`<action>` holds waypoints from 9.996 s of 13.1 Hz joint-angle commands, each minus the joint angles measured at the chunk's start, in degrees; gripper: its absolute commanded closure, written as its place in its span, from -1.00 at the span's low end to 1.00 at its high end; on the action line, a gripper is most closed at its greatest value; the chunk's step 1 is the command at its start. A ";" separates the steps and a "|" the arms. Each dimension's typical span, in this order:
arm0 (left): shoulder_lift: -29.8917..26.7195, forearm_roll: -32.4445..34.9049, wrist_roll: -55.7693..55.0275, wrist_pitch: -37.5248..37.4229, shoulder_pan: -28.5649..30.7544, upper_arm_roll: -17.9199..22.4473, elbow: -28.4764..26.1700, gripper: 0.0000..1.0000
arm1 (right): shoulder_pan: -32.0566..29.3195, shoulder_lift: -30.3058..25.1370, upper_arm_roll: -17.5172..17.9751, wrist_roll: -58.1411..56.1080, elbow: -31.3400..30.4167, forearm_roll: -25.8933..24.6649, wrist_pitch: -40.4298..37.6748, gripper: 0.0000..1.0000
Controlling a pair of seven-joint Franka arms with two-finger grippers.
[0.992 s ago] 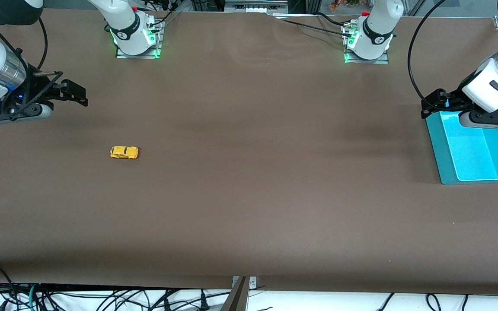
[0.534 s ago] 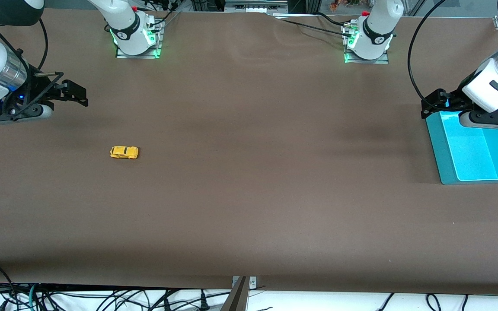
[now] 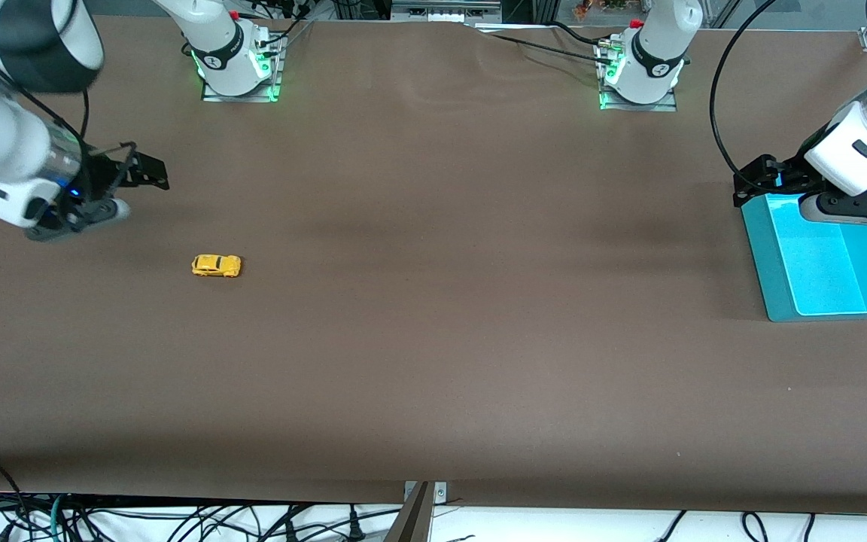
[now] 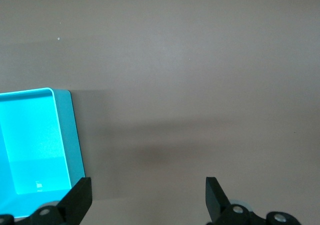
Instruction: Wind and store yellow beetle car
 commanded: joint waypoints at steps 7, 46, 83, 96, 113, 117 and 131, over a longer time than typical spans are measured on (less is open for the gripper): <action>0.72 1.26 -0.65 -1.09 -0.36 -0.10 1.77 -1.00 | -0.33 5.57 -0.13 -49.80 -24.33 -0.61 39.87 -1.00; 0.72 1.26 -0.74 -1.17 -0.36 -0.10 1.85 -1.00 | -14.73 19.74 3.12 -87.20 -25.47 -0.08 58.36 0.86; 1.60 1.97 -0.74 -1.09 -0.63 -2.21 3.00 -1.00 | -18.35 -5.74 6.64 -13.26 6.07 0.97 -1.13 -1.00; 4.24 -4.43 12.76 -6.03 -3.26 -7.48 -4.97 -1.00 | -8.85 -9.00 2.50 10.69 6.87 0.10 -6.06 -1.00; 17.49 16.46 20.62 43.47 -5.64 -24.71 -36.20 -1.00 | -9.20 -7.42 2.50 10.52 8.45 -0.34 -5.63 -1.00; 17.60 16.38 19.48 43.39 -5.20 -27.24 -36.11 -1.00 | -9.20 -7.42 2.42 10.34 8.45 -0.26 -5.71 -1.00; 21.03 16.82 16.93 44.18 -8.89 -27.43 -36.20 -1.00 | -8.94 -7.33 2.59 10.43 8.36 -0.61 -5.80 -1.00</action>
